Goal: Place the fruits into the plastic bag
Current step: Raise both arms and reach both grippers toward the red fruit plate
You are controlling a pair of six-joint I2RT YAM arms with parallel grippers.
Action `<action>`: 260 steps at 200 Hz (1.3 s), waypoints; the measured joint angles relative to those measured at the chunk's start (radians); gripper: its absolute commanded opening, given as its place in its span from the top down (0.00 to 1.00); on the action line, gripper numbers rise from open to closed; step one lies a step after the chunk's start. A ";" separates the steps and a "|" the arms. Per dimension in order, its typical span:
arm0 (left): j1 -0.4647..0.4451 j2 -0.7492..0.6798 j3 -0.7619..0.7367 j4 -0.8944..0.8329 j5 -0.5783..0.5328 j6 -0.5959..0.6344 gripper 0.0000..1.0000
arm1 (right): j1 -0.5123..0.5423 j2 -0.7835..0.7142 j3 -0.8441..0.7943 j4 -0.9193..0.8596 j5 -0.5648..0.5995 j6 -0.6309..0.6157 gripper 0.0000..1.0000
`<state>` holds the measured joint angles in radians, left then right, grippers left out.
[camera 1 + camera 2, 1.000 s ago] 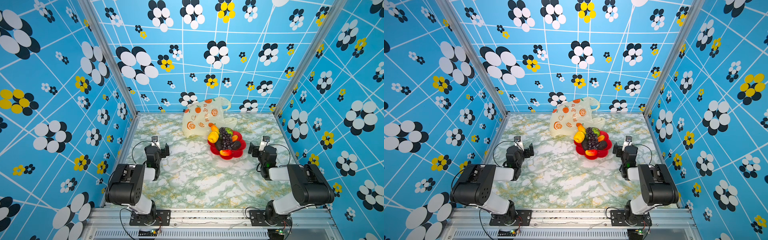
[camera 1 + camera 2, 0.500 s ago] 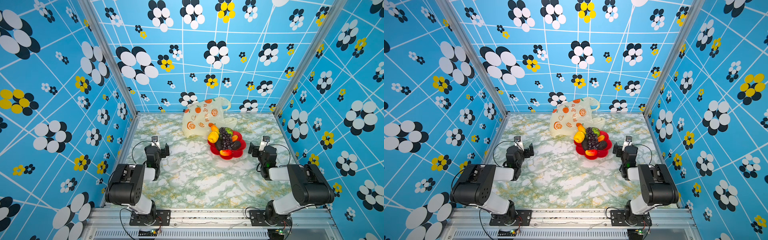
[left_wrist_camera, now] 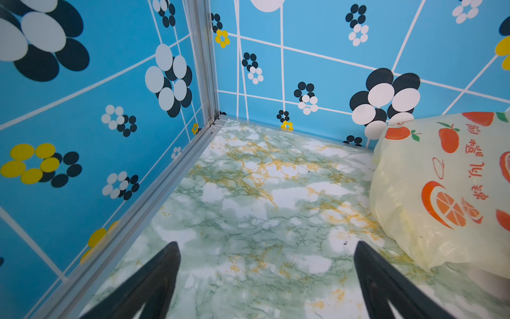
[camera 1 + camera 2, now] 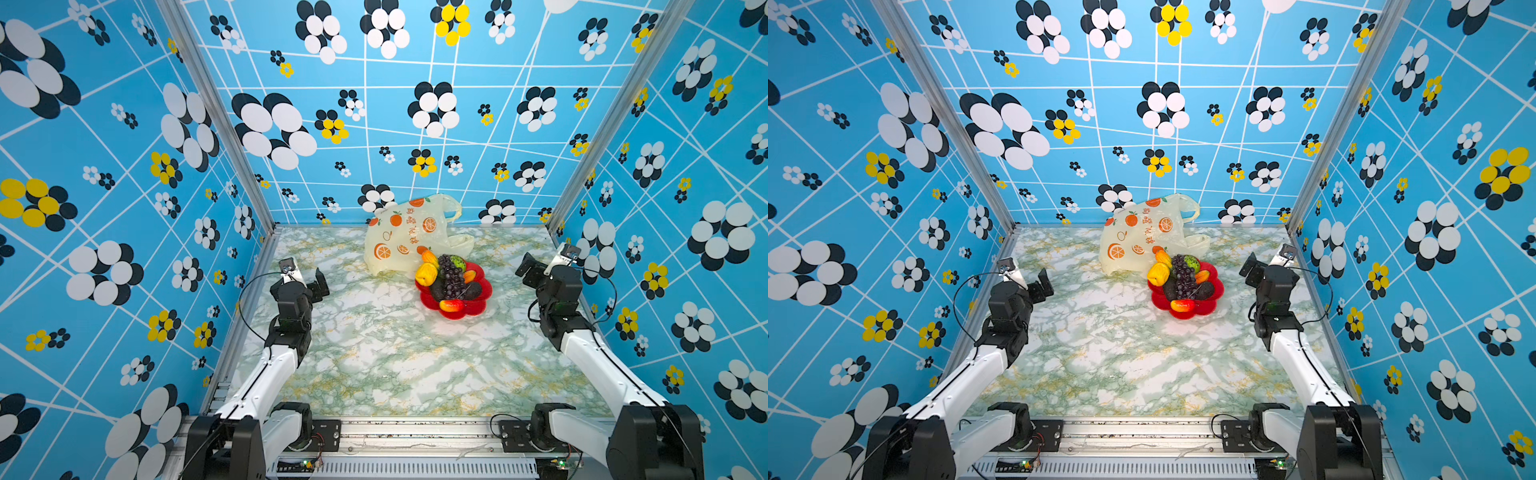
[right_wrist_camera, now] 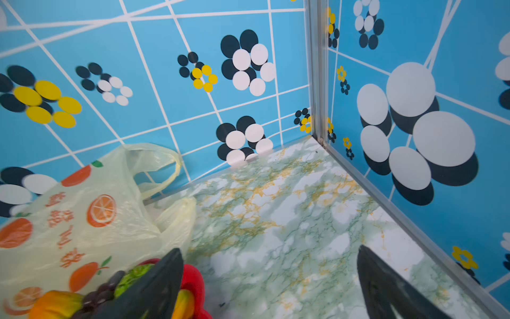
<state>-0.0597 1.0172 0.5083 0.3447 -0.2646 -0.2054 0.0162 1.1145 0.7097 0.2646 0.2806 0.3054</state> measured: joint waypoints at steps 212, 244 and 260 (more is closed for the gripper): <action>-0.221 0.189 0.380 -0.467 0.619 -0.482 0.01 | 0.000 0.221 0.352 -0.695 -0.580 0.201 0.01; -0.238 0.300 0.403 -0.414 0.698 -0.544 0.01 | 0.000 0.253 0.352 -0.674 -0.593 0.211 0.01; -0.254 0.344 0.412 -0.394 0.720 -0.569 0.01 | 0.000 0.273 0.352 -0.665 -0.598 0.216 0.01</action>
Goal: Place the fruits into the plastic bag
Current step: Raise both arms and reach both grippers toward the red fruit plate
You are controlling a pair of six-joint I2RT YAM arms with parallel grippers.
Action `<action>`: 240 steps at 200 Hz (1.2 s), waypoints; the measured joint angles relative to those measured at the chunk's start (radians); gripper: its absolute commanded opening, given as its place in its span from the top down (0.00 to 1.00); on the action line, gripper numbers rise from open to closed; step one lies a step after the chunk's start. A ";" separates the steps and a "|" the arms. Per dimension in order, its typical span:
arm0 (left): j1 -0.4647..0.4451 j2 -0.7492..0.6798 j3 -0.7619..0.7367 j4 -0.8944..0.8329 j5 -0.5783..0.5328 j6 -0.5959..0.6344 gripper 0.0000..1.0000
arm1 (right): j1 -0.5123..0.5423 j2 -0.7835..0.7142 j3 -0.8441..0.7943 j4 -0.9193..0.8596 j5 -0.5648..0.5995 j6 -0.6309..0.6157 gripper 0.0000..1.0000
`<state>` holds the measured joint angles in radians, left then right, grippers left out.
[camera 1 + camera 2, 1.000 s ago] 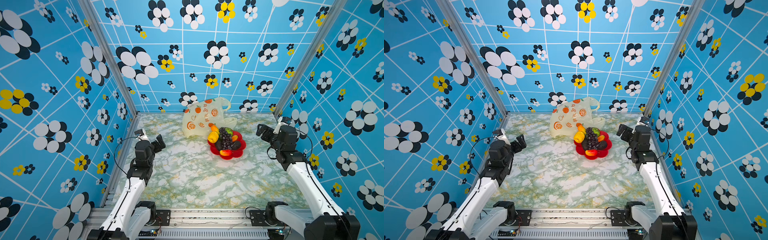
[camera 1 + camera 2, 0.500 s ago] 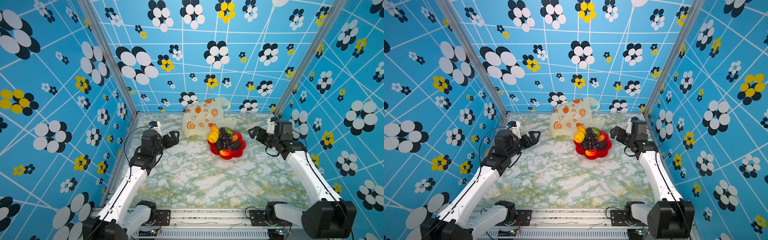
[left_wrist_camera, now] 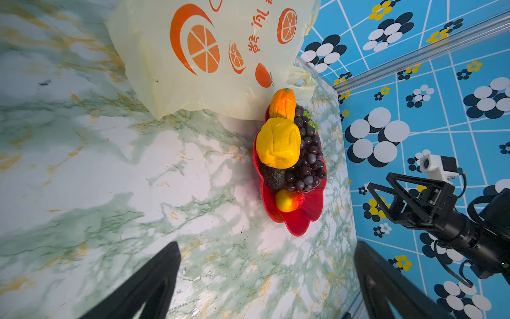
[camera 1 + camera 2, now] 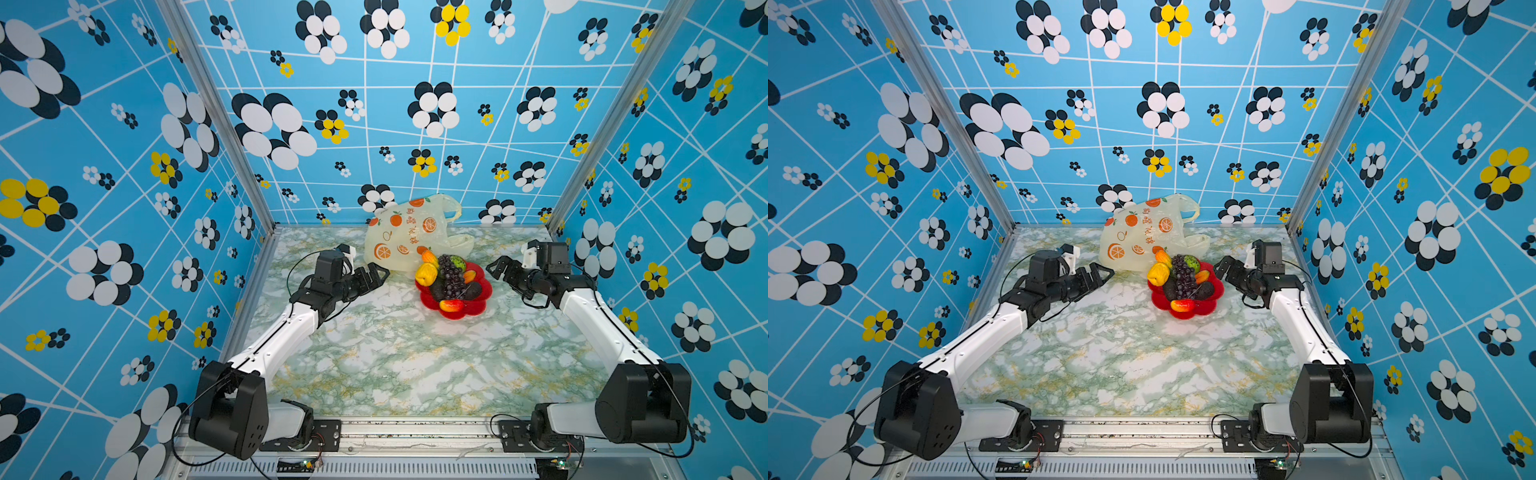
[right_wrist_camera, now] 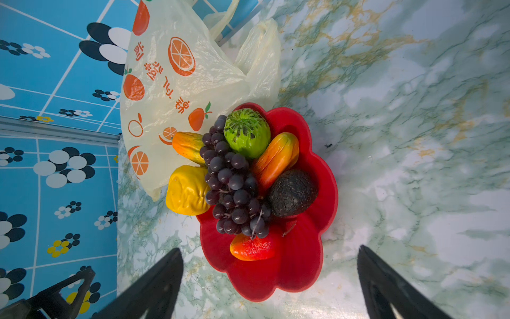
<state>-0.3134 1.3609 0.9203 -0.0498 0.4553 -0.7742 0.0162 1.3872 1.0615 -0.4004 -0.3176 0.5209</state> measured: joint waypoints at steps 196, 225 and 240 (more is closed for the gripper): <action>-0.108 0.526 0.374 0.106 -0.010 -0.045 0.02 | 0.000 0.360 0.097 0.167 -0.037 0.101 0.10; -0.103 0.593 0.411 0.103 -0.015 -0.049 0.03 | 0.000 0.406 0.127 0.182 -0.045 0.108 0.12; -0.093 0.615 0.413 0.096 -0.018 -0.052 0.03 | 0.000 0.425 0.140 0.187 -0.055 0.115 0.14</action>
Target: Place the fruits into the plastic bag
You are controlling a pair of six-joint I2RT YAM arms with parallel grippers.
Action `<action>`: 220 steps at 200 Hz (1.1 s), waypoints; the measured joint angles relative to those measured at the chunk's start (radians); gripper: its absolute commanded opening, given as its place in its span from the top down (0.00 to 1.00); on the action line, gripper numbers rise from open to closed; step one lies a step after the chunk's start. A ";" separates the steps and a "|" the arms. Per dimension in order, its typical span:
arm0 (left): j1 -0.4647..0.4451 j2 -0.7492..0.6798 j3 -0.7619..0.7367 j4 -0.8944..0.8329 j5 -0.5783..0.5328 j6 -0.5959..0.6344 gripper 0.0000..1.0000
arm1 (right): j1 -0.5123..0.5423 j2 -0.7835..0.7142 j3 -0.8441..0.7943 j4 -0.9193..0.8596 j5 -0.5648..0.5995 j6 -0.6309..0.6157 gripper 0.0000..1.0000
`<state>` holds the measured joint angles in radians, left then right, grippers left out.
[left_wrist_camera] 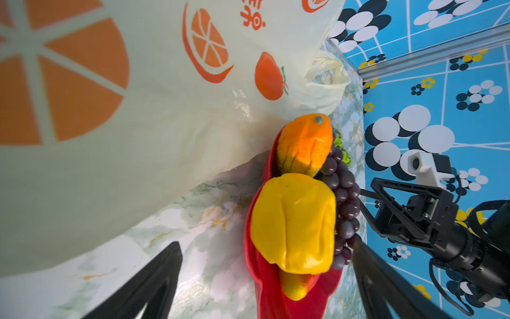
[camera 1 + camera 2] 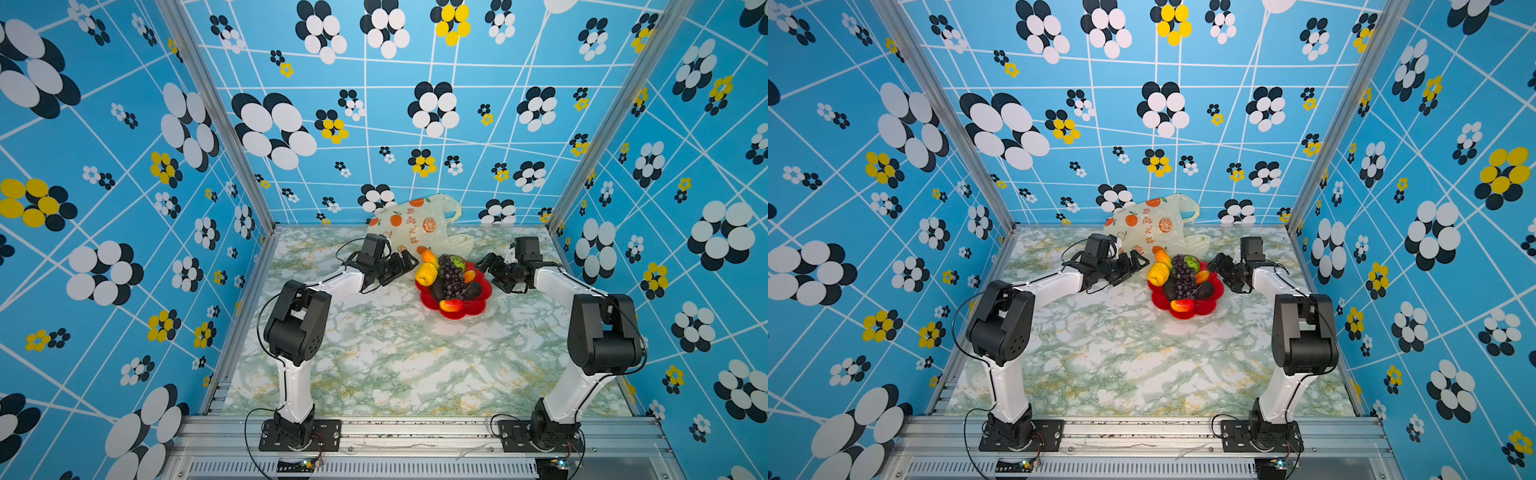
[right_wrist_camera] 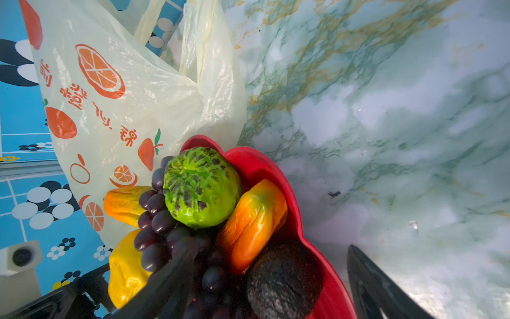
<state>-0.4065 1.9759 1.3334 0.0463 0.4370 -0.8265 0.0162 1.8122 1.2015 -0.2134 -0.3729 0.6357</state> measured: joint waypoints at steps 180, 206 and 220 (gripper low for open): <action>0.032 0.167 0.108 0.056 0.043 -0.121 0.07 | -0.006 0.123 0.032 0.092 -0.103 0.015 0.53; 0.031 0.151 0.074 0.063 0.047 -0.124 0.07 | -0.011 0.122 -0.009 0.088 -0.104 -0.006 0.57; 0.031 0.131 0.049 0.063 0.047 -0.124 0.06 | -0.012 0.113 -0.024 0.088 -0.106 -0.016 0.58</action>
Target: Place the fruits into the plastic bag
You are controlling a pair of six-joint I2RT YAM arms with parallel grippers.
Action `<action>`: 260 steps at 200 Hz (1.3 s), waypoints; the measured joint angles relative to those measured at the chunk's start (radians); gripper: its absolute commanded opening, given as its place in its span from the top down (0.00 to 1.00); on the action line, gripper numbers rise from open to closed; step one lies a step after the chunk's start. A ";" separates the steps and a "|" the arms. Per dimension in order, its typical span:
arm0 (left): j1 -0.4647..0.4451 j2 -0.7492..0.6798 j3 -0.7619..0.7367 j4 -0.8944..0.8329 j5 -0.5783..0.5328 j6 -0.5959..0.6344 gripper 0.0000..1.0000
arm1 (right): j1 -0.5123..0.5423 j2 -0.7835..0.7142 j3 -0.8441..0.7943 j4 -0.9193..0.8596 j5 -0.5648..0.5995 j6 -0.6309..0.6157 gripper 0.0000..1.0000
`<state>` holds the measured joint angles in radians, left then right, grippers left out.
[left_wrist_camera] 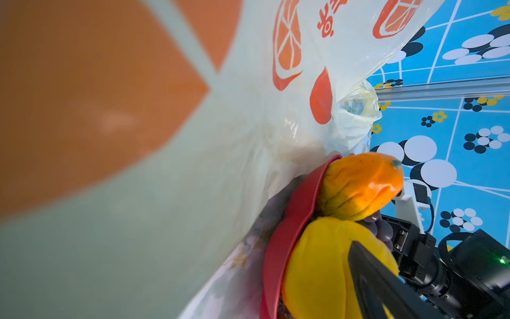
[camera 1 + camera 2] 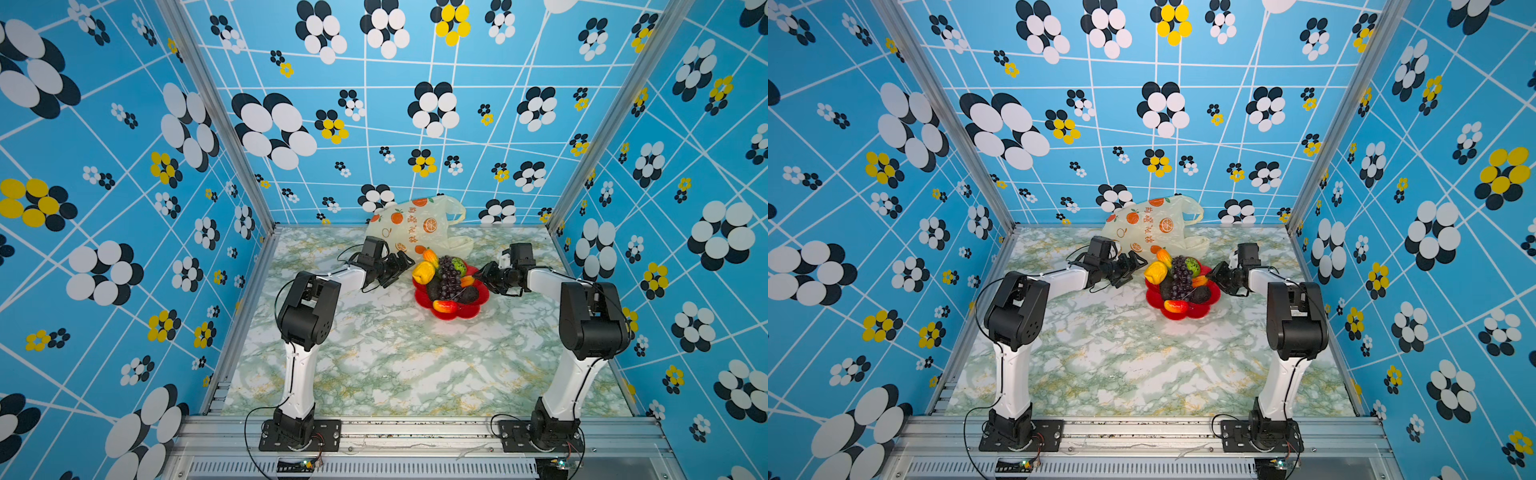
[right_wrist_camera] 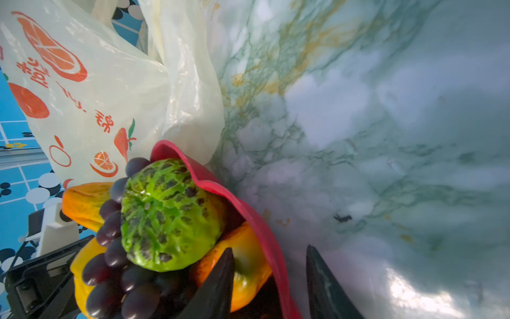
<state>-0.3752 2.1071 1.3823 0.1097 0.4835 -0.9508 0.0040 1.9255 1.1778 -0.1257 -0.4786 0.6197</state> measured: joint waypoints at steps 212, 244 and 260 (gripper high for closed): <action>0.009 -0.712 -0.354 -0.142 -0.021 0.055 0.01 | -0.013 -0.181 -0.208 -0.041 0.001 -0.050 0.80; 0.023 -0.825 -0.393 -0.182 -0.045 0.061 0.01 | -0.013 -0.214 -0.233 -0.042 0.002 -0.054 0.88; 0.025 -0.860 -0.407 -0.201 -0.055 0.061 0.01 | -0.013 -0.223 -0.241 -0.042 0.002 -0.055 0.91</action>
<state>-0.3504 1.2469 0.9752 -0.0910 0.4290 -0.8898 -0.0090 1.7027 0.9371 -0.1680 -0.4770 0.5644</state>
